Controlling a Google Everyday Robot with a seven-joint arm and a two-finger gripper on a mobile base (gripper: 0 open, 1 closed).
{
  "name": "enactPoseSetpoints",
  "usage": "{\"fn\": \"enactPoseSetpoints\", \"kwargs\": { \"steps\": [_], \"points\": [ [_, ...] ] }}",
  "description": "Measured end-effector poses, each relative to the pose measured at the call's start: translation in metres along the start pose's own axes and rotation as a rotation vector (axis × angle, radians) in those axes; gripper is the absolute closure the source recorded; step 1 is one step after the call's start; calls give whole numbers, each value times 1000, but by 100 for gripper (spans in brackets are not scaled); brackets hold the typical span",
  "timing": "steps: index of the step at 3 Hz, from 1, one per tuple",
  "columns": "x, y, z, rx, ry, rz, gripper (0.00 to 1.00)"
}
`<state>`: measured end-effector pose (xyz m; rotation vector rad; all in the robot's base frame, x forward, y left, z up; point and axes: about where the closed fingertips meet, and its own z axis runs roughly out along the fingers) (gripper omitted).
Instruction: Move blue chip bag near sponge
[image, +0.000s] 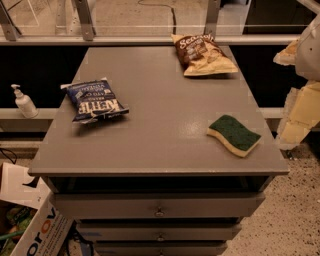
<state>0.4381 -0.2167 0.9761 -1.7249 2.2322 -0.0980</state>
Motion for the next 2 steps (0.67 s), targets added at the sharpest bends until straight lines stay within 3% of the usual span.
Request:
{"fn": "enactPoseSetpoints", "kwargs": {
  "steps": [1,2],
  "points": [
    [0,0,0,0,0,0,0],
    [0,-3,6,-15,-43,8,0]
  ]
}}
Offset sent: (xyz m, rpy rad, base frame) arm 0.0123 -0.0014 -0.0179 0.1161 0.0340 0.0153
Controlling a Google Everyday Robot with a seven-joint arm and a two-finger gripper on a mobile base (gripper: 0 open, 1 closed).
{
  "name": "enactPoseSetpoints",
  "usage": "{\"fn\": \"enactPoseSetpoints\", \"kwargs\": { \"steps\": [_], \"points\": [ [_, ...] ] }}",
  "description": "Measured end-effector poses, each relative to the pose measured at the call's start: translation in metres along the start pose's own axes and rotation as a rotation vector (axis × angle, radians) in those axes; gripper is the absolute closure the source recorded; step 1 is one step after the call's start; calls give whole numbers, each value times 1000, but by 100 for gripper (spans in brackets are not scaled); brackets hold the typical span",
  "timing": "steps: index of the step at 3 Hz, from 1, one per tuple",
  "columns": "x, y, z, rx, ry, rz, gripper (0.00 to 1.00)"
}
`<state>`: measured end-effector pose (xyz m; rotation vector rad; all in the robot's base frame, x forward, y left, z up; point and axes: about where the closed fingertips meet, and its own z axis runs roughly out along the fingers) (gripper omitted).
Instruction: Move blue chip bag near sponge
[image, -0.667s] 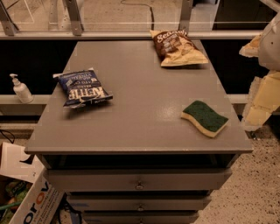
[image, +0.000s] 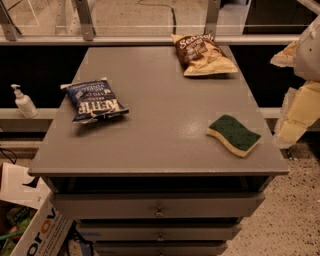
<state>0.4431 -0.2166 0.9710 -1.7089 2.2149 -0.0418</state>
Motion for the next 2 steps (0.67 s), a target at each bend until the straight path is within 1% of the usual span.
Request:
{"fn": "enactPoseSetpoints", "kwargs": {
  "steps": [1,2],
  "points": [
    [-6,-4,21,-28,-84,2,0],
    [-24,-18,52,-64,-213,-14,0]
  ]
}}
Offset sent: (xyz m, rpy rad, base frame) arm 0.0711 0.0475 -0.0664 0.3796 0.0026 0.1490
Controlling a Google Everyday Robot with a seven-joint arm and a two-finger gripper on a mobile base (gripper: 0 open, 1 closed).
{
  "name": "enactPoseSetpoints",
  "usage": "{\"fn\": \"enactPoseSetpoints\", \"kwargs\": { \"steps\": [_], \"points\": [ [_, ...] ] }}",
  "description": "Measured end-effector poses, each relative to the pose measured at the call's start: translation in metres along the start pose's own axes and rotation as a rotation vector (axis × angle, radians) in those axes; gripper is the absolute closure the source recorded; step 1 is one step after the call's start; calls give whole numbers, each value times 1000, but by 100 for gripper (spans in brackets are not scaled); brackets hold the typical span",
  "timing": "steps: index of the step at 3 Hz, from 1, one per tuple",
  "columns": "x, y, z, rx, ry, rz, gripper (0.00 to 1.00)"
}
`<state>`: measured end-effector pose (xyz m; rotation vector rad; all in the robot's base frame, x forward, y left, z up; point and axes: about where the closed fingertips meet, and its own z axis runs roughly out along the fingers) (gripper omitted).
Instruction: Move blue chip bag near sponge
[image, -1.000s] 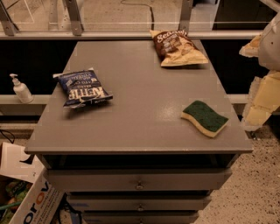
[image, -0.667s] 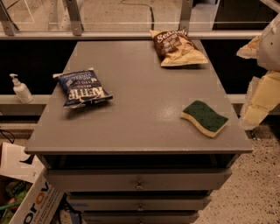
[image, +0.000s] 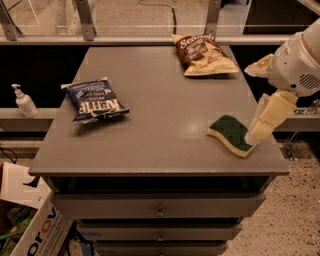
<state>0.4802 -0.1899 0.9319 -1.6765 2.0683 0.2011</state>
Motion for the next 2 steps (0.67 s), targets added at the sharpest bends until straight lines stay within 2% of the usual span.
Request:
{"fn": "enactPoseSetpoints", "kwargs": {
  "steps": [1,2],
  "points": [
    [-22,-19,29,-39,-145,-34,0],
    [-57,-32,57,-92,-277,-71,0]
  ]
}}
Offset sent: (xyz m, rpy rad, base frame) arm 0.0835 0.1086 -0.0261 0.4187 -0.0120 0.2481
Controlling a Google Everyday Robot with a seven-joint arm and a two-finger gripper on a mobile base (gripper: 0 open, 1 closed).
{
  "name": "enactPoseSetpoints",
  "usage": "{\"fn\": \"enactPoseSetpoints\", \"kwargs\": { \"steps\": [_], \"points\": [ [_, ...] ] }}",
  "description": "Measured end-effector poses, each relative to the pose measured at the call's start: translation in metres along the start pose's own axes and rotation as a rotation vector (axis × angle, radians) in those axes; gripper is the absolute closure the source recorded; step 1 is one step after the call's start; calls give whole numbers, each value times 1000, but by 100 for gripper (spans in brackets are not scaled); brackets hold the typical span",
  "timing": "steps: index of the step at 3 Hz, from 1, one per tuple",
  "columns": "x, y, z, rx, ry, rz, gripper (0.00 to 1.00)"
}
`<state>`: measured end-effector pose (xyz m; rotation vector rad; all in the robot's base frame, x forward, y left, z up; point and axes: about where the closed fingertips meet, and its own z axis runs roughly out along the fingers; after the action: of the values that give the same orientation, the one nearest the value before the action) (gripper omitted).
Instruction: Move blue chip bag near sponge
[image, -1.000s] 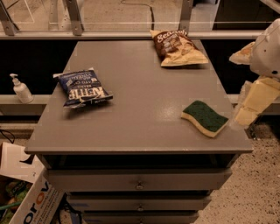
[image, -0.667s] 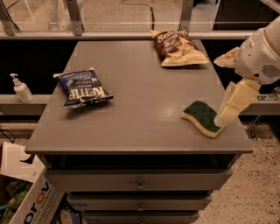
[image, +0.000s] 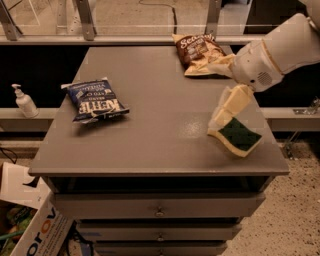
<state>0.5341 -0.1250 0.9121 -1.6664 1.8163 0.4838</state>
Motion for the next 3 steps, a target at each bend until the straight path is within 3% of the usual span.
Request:
{"fn": "enactPoseSetpoints", "kwargs": {
  "steps": [1,3],
  "points": [
    [-34,-5,33,-46,-101,-33,0],
    [-104,20,86,-101,-275,-71,0]
  ]
}}
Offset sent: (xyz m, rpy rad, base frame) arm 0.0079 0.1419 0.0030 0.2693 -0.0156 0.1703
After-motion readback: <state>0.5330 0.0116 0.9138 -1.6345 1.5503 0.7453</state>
